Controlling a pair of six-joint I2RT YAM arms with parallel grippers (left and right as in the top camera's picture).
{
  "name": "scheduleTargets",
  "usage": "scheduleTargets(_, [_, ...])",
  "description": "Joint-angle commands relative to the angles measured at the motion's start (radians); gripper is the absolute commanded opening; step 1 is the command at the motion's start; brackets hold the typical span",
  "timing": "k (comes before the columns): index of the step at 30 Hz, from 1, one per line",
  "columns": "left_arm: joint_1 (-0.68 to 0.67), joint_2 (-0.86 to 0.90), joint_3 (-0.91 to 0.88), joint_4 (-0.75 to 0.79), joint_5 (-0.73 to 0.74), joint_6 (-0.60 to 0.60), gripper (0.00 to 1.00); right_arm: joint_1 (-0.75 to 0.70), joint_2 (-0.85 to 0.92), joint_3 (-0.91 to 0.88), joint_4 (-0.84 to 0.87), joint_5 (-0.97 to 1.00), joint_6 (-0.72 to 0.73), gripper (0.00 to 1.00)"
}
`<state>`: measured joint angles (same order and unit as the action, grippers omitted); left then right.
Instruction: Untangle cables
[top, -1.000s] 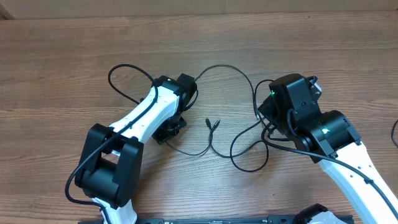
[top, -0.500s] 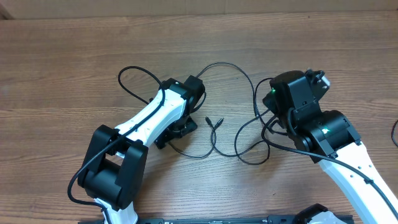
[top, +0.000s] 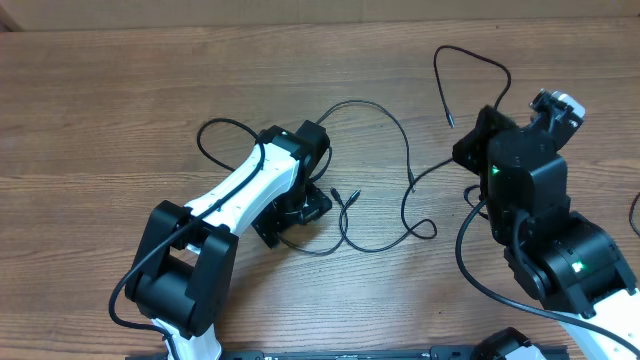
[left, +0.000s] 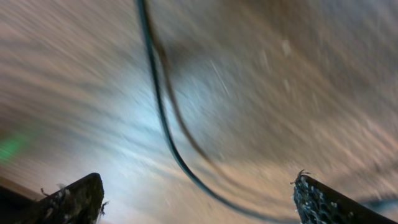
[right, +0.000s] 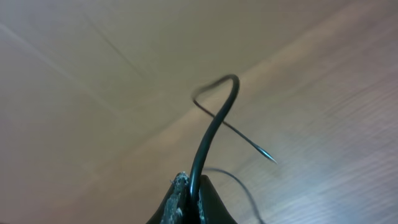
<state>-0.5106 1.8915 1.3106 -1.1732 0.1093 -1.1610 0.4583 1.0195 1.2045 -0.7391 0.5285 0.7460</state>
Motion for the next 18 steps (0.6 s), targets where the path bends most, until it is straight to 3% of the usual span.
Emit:
scheduleTargets(1, [-0.030,-0.014,-0.021,0.015,0.143,-0.108,1.00,-0.002,0.013,0.014,-0.048,0.016,-0.043,0.04])
scheduleTargets(5, [-0.064,-0.014,-0.090,0.090,0.090,-0.191,0.99,-0.002,0.013,0.014,-0.098,0.016,-0.040,0.04])
scheduleTargets(8, [-0.087,-0.014,-0.157,0.171,0.105,-0.198,0.93,-0.002,0.013,0.014,-0.115,0.017,-0.040,0.04])
scheduleTargets(9, [-0.094,-0.014,-0.178,0.196,0.114,-0.198,0.87,-0.003,0.013,0.014,-0.120,0.017,-0.040,0.04])
scheduleTargets(10, [-0.101,-0.014,-0.197,0.219,0.120,-0.198,0.74,-0.002,0.013,0.014,-0.123,0.017,-0.040,0.04])
scheduleTargets(11, [-0.109,-0.014,-0.219,0.241,0.120,-0.197,0.53,-0.002,0.013,0.014,-0.124,0.016,-0.040,0.04])
scheduleTargets(12, [-0.116,-0.014,-0.233,0.248,0.119,-0.197,0.20,-0.002,0.013,0.014,-0.125,0.016,-0.040,0.04])
scheduleTargets(13, [-0.121,-0.014,-0.243,0.247,0.114,-0.196,0.04,-0.002,0.013,0.014,-0.127,0.016,-0.040,0.04])
scheduleTargets(18, [-0.096,-0.032,-0.196,0.170,-0.070,-0.028,0.04,-0.003,0.013,0.014,-0.156,0.017,-0.040,0.04])
